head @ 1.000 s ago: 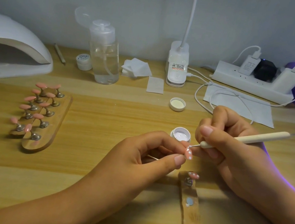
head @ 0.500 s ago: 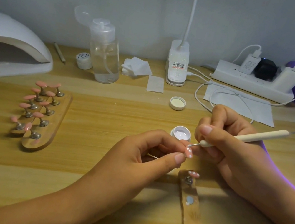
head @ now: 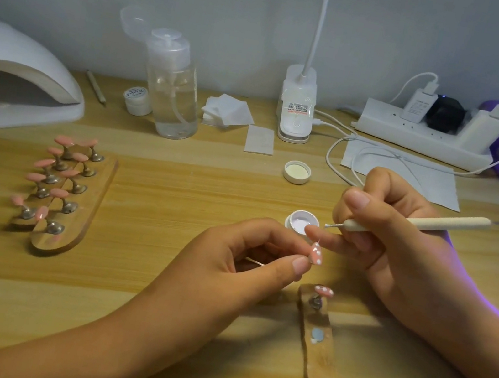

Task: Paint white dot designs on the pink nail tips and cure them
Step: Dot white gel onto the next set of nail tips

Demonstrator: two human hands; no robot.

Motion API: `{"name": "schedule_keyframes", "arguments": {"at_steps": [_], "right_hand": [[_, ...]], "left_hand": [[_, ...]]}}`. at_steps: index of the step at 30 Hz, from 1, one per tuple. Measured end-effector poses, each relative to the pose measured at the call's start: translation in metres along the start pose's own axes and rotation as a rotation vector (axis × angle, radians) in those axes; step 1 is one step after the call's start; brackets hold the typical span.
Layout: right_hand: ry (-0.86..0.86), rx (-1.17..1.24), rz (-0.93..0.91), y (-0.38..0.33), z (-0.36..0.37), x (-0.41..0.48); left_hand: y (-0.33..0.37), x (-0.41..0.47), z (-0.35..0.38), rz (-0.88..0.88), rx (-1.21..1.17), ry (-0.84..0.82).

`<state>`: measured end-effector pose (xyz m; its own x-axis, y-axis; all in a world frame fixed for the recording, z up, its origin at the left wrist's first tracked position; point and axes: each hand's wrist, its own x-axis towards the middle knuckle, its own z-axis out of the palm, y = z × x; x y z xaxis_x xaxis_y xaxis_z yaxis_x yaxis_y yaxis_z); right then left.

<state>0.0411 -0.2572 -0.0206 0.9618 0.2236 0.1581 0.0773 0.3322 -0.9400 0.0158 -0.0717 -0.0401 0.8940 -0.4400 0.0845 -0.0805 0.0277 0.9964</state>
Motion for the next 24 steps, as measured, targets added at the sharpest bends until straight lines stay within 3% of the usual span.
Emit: {"name": "schedule_keyframes", "arguments": {"at_steps": [12, 24], "right_hand": [[-0.076, 0.025, 0.013, -0.0002, -0.0001, -0.0023], [-0.027, 0.033, 0.032, -0.0019, 0.0020, -0.0016]], "left_hand": [[0.0012, 0.0004, 0.0011, 0.012, -0.032, -0.001], [0.0025, 0.0007, 0.0022, 0.034, -0.034, -0.012]]}}
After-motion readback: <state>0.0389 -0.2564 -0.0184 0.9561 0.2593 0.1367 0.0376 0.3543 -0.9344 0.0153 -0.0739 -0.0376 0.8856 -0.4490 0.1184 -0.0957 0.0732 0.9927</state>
